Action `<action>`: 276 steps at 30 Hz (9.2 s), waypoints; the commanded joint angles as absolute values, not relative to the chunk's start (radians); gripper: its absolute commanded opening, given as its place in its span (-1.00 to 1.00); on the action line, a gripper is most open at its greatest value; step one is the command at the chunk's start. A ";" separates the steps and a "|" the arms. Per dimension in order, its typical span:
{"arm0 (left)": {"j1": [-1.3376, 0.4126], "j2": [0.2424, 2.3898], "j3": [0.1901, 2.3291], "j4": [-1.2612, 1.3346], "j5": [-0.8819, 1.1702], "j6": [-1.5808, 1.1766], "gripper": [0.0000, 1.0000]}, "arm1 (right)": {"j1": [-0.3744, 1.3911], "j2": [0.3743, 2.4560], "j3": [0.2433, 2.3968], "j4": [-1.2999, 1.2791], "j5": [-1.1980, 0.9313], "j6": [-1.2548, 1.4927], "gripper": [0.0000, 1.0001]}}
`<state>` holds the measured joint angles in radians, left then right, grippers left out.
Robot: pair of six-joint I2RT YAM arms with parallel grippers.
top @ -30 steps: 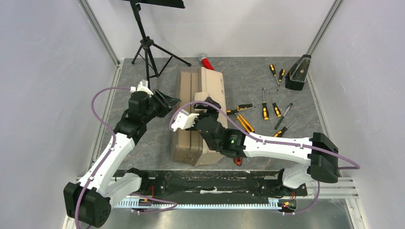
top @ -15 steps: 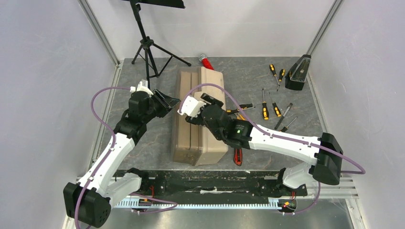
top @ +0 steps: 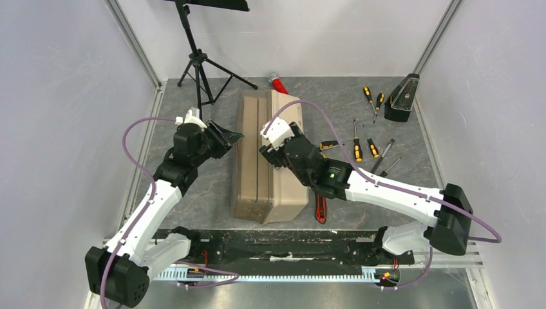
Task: Pack the tool kit
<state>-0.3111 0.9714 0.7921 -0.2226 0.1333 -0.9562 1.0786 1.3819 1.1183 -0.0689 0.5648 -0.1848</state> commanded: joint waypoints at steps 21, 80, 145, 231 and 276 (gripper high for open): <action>-0.340 0.972 0.813 -0.258 0.163 -0.929 -0.52 | 0.971 1.344 1.236 -0.141 0.387 0.028 0.30; -0.407 0.995 0.822 -0.239 0.127 -0.939 -0.53 | 0.980 1.559 1.547 -0.500 0.418 0.125 0.67; -0.418 0.999 0.828 -0.240 0.126 -0.940 -0.53 | 0.891 1.491 1.343 -0.362 0.207 0.185 0.64; -0.420 0.930 0.879 -0.493 -0.005 -0.764 0.60 | 1.245 1.171 1.253 -0.731 0.758 0.261 0.72; -0.418 0.793 0.926 -0.549 -0.036 -0.750 0.57 | 1.321 1.662 1.694 -0.982 0.987 0.408 -1.00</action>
<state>-0.4072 0.8211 0.8612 -0.5404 -0.0334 -0.7830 1.3025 1.6974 1.6032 -1.1625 1.1080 0.3351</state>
